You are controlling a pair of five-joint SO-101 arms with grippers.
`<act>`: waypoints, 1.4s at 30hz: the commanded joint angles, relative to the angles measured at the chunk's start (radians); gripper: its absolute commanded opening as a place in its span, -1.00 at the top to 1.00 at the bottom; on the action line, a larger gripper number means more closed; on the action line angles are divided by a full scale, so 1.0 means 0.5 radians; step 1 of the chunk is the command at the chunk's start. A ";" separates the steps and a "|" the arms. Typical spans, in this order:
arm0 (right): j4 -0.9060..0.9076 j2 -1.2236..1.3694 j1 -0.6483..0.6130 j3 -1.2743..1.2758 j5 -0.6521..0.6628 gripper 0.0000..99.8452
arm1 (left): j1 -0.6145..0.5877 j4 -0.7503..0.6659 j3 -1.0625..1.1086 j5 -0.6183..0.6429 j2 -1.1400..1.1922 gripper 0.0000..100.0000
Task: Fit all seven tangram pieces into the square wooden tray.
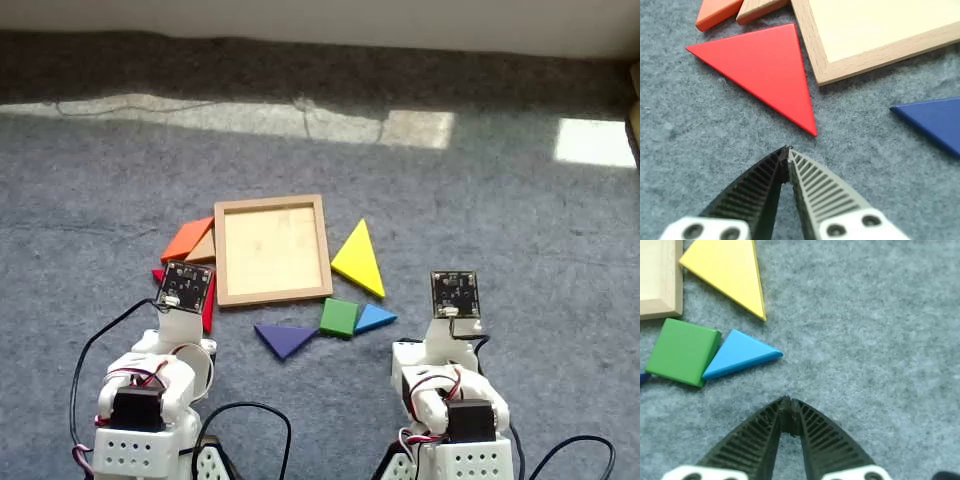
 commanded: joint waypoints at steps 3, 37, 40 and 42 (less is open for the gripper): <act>0.014 -0.035 0.023 0.269 -0.003 0.99 | -0.011 0.012 0.038 0.025 -0.011 0.99; -0.272 -0.035 0.146 -0.149 0.543 0.99 | -0.646 -0.092 -0.311 -0.387 -0.017 0.99; -0.315 -0.032 0.146 -0.296 0.555 0.99 | -0.658 -0.092 -0.311 -0.387 -0.017 0.99; -0.315 -0.023 0.146 -0.419 0.559 0.99 | -0.655 -0.092 -0.305 -0.387 -0.017 0.99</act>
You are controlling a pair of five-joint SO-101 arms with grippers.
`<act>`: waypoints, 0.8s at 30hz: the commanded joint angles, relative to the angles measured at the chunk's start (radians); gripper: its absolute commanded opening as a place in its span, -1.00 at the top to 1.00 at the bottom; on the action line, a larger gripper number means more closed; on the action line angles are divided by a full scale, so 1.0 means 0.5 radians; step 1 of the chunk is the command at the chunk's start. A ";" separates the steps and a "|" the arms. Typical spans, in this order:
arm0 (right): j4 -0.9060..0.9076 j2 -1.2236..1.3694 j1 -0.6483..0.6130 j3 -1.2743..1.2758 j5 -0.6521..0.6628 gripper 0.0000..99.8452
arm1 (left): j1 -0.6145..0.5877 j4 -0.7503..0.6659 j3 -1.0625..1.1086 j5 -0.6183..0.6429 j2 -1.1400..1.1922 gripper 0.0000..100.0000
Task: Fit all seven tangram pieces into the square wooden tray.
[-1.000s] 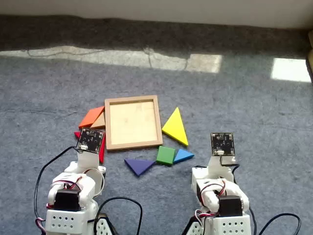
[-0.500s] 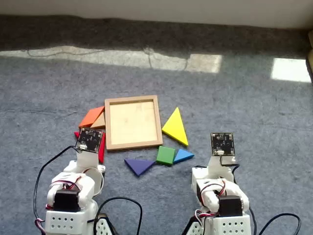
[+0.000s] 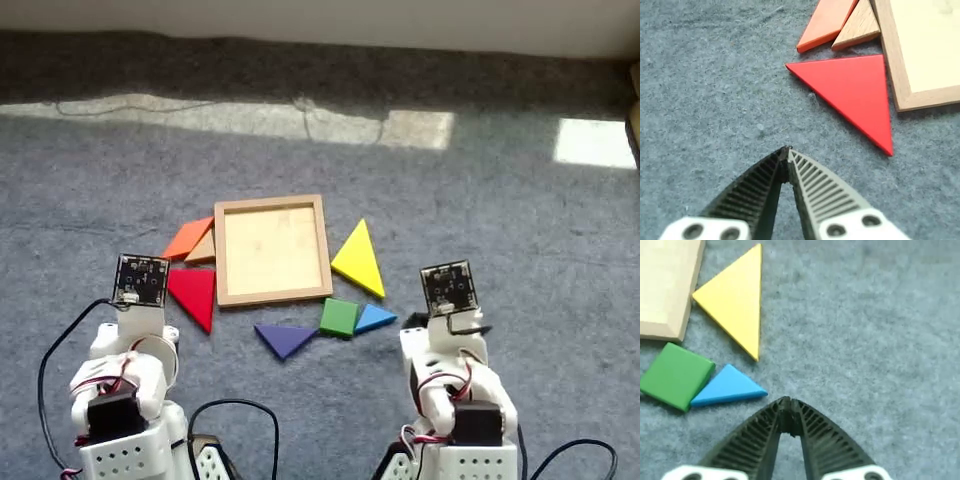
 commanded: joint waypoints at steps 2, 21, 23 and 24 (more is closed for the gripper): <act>-0.054 0.063 0.017 -0.376 0.037 0.98 | -0.029 -0.034 -0.087 -0.018 -0.014 0.99; 0.210 2.576 -0.701 -2.082 -0.399 0.44 | -0.032 -0.043 -0.029 -0.025 -0.011 0.73; 0.158 2.791 -0.726 -2.193 -0.433 0.42 | -0.035 -0.043 -0.020 -0.018 -0.011 0.64; 0.130 2.892 -0.735 -2.239 -0.448 0.42 | -0.038 -0.043 -0.020 -0.018 -0.011 0.63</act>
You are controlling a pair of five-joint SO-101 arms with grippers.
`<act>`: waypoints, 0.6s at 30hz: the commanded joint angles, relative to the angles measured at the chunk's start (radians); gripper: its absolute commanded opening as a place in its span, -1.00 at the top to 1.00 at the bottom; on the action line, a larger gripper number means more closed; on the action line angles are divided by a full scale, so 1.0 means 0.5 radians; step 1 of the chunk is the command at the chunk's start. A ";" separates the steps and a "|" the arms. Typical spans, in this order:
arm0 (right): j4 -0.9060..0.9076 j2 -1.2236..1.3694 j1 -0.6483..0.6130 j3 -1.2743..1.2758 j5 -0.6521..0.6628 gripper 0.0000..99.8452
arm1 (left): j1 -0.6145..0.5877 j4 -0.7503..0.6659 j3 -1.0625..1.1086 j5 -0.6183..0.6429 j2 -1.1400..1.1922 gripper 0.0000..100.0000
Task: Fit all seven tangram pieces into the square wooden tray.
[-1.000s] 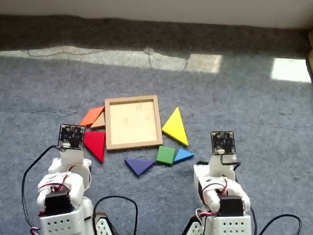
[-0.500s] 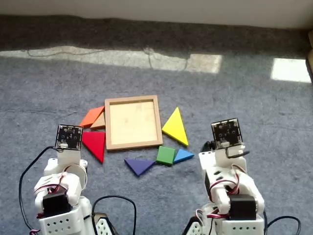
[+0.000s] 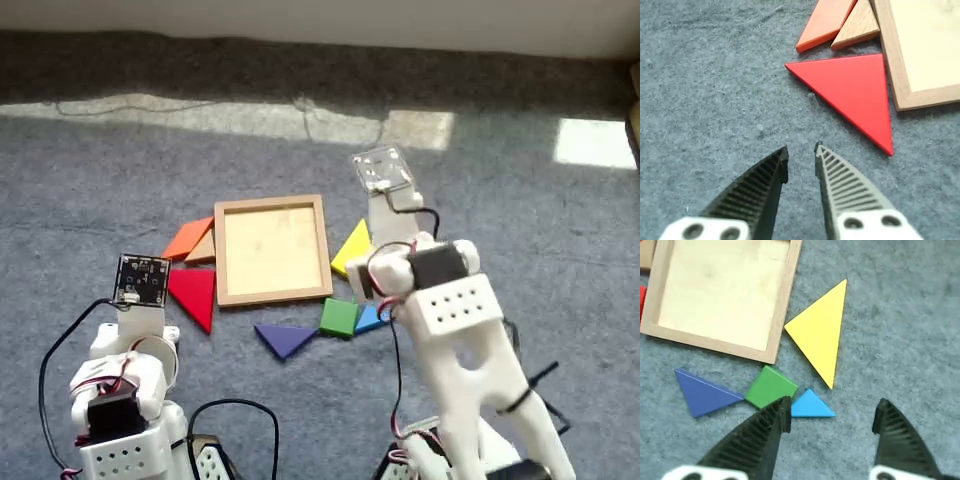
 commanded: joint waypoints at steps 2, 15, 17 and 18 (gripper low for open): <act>-0.158 0.422 -0.066 -0.290 -0.077 0.42 | -0.038 -0.040 -0.020 -0.003 -0.011 0.63; -0.330 1.106 -0.140 -0.600 -0.083 0.42 | -0.035 -0.046 -0.017 -0.003 -0.011 0.63; -0.339 1.146 -0.180 -0.600 -0.083 0.42 | -0.032 -0.046 -0.017 -0.003 -0.011 0.63; -0.339 1.165 -0.189 -0.600 -0.086 0.42 | -0.032 -0.046 -0.017 -0.003 -0.011 0.63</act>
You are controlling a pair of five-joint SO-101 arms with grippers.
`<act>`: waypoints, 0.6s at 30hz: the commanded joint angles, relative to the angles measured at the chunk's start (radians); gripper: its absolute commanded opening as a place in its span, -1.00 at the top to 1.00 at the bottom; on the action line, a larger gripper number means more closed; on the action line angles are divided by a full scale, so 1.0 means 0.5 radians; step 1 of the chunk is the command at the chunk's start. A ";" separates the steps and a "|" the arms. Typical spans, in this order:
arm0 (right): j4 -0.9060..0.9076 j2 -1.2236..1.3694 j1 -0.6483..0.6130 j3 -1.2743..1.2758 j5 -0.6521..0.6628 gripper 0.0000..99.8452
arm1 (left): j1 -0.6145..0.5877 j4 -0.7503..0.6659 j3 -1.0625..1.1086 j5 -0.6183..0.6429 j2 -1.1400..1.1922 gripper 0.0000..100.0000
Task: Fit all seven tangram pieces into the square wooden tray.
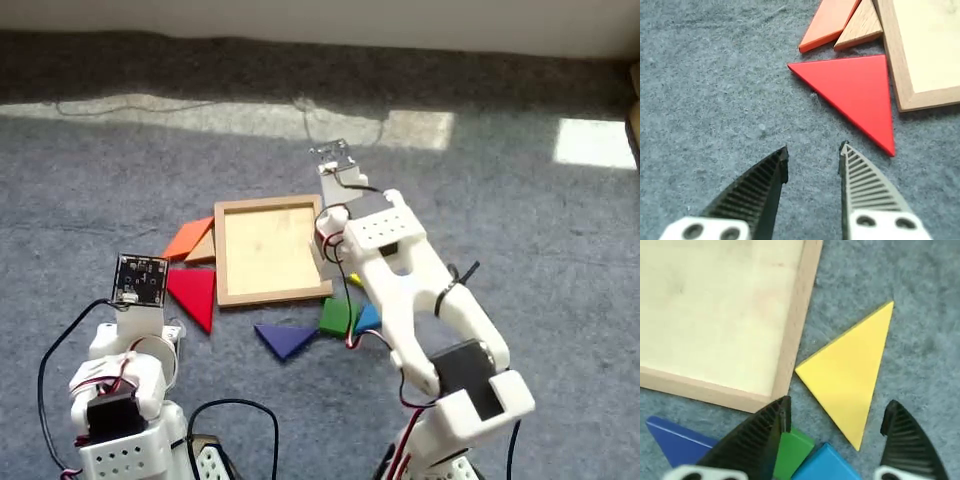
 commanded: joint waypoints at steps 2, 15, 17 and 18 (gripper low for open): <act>-0.060 0.029 -0.063 -0.106 -0.015 0.42 | -0.017 -0.040 -0.017 -0.006 -0.014 0.63; -0.213 0.305 0.127 -0.262 -0.006 0.42 | -0.020 -0.034 -0.017 -0.006 -0.014 0.63; -0.213 0.342 0.180 -0.284 -0.006 0.42 | -0.020 -0.034 -0.017 -0.006 -0.014 0.63; -0.213 0.358 0.198 -0.293 -0.006 0.42 | -0.020 -0.034 -0.017 -0.006 -0.014 0.63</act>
